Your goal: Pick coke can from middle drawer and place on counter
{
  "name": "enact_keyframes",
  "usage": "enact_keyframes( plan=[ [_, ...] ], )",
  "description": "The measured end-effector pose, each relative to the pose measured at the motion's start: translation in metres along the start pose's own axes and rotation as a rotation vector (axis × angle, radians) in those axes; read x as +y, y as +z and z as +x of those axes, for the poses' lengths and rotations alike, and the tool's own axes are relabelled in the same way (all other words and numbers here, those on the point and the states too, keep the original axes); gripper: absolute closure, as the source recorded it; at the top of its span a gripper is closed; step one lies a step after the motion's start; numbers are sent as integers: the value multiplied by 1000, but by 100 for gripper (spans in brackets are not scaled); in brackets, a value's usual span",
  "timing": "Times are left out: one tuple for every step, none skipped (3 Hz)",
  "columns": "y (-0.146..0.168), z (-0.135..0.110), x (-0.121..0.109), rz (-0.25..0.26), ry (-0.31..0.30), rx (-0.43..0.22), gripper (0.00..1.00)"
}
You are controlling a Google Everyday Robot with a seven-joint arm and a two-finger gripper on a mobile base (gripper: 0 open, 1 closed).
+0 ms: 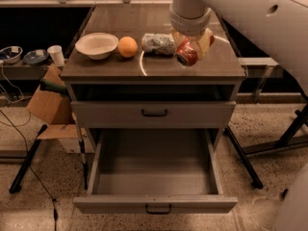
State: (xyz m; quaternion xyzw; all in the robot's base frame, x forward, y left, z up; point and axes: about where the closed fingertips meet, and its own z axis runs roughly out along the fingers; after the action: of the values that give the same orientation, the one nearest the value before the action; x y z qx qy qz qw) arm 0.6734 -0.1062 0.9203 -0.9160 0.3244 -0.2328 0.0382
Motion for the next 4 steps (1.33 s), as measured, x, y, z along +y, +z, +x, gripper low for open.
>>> enact_keyframes(
  plan=[
    [18, 21, -8, 65, 37, -23, 100],
    [43, 30, -11, 119, 79, -58, 100],
    [66, 33, -10, 165, 128, -83, 100],
    [74, 36, -6, 194, 175, -80, 86]
  ],
)
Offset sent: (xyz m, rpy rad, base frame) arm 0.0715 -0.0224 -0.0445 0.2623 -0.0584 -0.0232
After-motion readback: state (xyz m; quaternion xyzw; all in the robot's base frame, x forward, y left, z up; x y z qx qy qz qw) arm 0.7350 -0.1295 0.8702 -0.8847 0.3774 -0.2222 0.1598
